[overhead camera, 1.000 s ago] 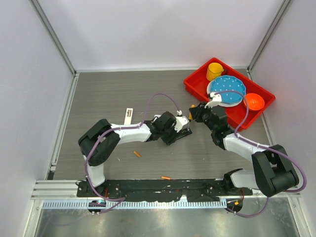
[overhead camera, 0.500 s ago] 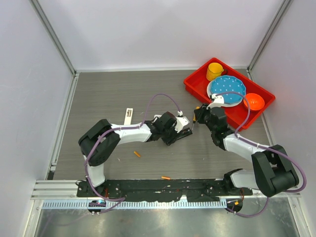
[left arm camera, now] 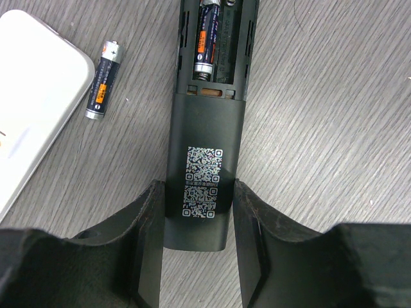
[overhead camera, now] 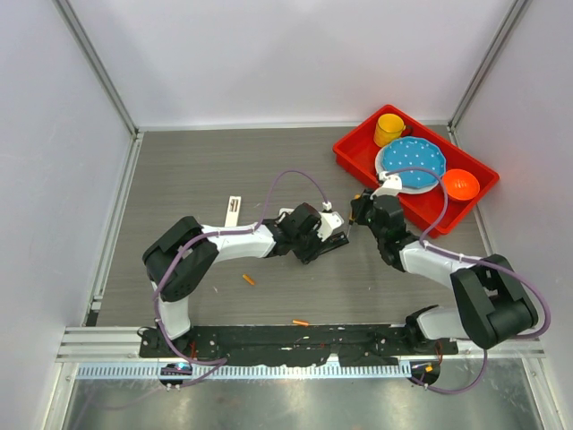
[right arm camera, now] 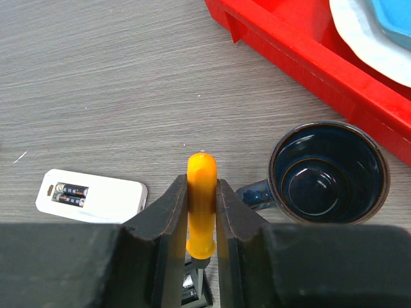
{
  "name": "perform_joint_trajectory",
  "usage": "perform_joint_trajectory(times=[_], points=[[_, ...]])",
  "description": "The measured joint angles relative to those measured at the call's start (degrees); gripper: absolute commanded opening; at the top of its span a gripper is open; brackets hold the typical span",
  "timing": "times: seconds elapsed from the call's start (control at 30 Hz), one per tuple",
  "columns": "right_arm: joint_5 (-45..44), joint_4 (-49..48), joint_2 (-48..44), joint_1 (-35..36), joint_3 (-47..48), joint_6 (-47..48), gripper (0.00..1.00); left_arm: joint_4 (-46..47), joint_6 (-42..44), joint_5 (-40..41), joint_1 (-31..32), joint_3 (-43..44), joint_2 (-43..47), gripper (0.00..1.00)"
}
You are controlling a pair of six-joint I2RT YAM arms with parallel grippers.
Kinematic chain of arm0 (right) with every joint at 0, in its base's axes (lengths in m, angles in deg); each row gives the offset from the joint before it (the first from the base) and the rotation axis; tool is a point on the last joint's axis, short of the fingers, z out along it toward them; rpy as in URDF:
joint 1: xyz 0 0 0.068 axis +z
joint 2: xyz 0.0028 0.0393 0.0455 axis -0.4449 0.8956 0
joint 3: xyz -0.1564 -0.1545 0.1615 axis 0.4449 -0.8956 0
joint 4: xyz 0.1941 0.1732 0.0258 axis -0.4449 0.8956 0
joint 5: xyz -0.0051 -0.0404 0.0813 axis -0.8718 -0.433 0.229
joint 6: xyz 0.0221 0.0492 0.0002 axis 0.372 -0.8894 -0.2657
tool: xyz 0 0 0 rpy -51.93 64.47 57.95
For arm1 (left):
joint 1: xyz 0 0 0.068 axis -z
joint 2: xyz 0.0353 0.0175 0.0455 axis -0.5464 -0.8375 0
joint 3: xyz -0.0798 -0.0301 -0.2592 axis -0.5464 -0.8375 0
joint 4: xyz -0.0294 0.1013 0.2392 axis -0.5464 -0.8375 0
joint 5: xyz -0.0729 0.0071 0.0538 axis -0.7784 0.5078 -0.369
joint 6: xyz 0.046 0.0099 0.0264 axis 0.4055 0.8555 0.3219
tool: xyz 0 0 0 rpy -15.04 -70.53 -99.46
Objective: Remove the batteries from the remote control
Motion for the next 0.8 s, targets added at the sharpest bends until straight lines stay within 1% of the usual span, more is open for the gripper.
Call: perform_joint_trajectory(times=[0.8], points=[[-1.1, -4.3, 4.4, 0.9, 0.9, -1.4, 0.01, -0.4, -0.1, 0.2, 0.1, 0.3, -0.2, 0.00]])
